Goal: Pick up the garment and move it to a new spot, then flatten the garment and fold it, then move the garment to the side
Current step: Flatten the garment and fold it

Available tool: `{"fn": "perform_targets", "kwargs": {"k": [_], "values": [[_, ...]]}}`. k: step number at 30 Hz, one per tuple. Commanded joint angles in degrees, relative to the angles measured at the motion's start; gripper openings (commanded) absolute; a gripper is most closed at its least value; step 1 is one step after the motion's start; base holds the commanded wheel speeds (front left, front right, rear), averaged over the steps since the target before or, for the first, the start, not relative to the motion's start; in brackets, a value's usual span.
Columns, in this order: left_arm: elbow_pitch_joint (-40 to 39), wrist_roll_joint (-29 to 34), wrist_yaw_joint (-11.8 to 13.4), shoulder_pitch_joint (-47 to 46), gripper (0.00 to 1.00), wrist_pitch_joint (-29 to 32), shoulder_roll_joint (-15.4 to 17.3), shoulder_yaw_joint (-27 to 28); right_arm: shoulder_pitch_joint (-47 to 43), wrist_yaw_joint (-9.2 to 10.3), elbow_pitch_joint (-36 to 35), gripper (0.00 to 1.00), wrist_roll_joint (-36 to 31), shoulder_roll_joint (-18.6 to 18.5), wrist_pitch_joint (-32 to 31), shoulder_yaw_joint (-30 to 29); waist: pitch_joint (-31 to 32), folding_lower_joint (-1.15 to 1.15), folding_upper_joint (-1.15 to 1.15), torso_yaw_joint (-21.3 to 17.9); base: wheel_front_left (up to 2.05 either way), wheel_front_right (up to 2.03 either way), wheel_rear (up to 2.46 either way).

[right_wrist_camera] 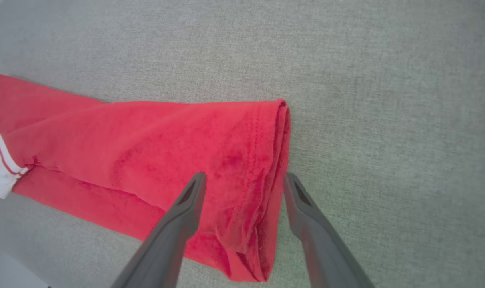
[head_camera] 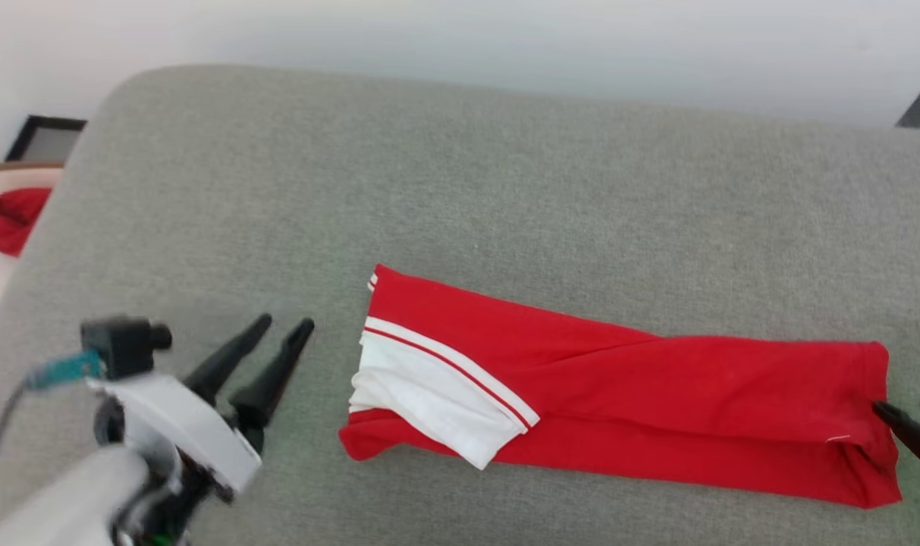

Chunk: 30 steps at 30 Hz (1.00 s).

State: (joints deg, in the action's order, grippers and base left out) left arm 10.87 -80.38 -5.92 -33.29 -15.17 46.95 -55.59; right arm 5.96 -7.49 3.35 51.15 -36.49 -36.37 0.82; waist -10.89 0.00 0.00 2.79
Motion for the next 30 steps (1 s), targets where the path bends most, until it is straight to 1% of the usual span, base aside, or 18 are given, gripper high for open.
{"fn": "perform_targets", "kwargs": {"k": [1, 3, 7, 10, 13, 15, 18, 22, 24, 27, 30], "values": [[0.4, 2.0, 0.4, 3.8, 1.00, 0.1, -2.0, 2.0, -1.2, 0.00, 0.3, 1.00, 0.3, 0.0, -0.3, -0.7, 1.9, 0.00, 0.00, 1.5, 0.00, 0.00, 0.00], [1.2, 5.4, 1.2, 8.5, 1.00, 0.1, -4.7, 8.0, -2.8, 0.00, 0.8, 1.00, 0.3, -0.2, -0.9, -2.0, 2.3, 0.00, 0.00, 2.2, 0.00, 0.00, 0.00], [1.6, 11.6, 1.9, 18.1, 1.00, 0.1, -11.6, 19.8, -5.5, 0.00, 2.1, 1.00, 0.8, 0.0, -1.5, -5.6, 2.4, 0.00, 0.00, 3.7, 0.00, 0.00, 0.00], [1.4, 16.0, 1.4, 23.8, 1.00, 0.1, -16.6, 27.0, -6.8, 0.00, 3.0, 1.00, 0.8, 0.3, -2.1, -7.8, 2.4, 0.00, 0.00, 4.4, 0.00, 0.00, 0.00], [0.9, 20.7, 0.7, 27.5, 1.00, 0.1, -20.2, 32.1, -7.3, 0.00, 3.7, 1.00, 0.6, 1.0, -2.7, -9.8, 2.5, 0.00, 0.00, 5.1, 0.00, 0.00, 0.00], [0.6, 24.9, 0.3, 28.8, 1.00, 0.1, -21.7, 34.6, -7.3, 0.00, 4.2, 1.00, 0.2, 1.4, -3.2, -10.6, 2.5, 0.00, 0.00, 5.4, 0.00, 0.00, 0.00], [0.0, 33.1, 0.6, 29.4, 1.00, 0.1, -22.7, 37.9, -6.1, 0.00, 5.1, 1.00, -0.3, 2.3, -4.4, -11.2, 2.6, 0.00, 0.00, 5.6, 0.00, 0.00, 0.00], [-1.7, 43.2, 1.0, 29.9, 1.00, 0.1, -24.6, 42.4, -4.1, 0.00, 6.3, 1.00, -1.2, 3.6, -6.9, -10.5, 2.9, 0.00, 0.00, 5.3, 0.00, 0.00, 0.00], [-2.7, 48.6, 1.2, 30.0, 1.00, 0.1, -25.1, 44.0, -2.8, 0.00, 7.1, 1.00, -1.7, 4.4, -8.0, -9.8, 2.9, 0.00, 0.00, 5.1, 0.00, 0.00, 0.00], [-4.3, 55.0, 0.9, 30.2, 1.00, 0.1, -26.6, 46.2, -0.8, 0.00, 8.7, 1.00, -2.9, 5.6, -9.9, -9.0, 2.9, 0.00, 0.00, 5.0, 0.00, 0.00, 0.00], [-5.5, 59.5, 0.4, 30.5, 1.00, 0.1, -28.2, 47.7, 0.9, 0.00, 10.5, 1.00, -4.5, 7.2, -11.7, -8.8, 2.6, 0.00, 0.00, 5.1, 0.00, 0.00, 0.00]]}}
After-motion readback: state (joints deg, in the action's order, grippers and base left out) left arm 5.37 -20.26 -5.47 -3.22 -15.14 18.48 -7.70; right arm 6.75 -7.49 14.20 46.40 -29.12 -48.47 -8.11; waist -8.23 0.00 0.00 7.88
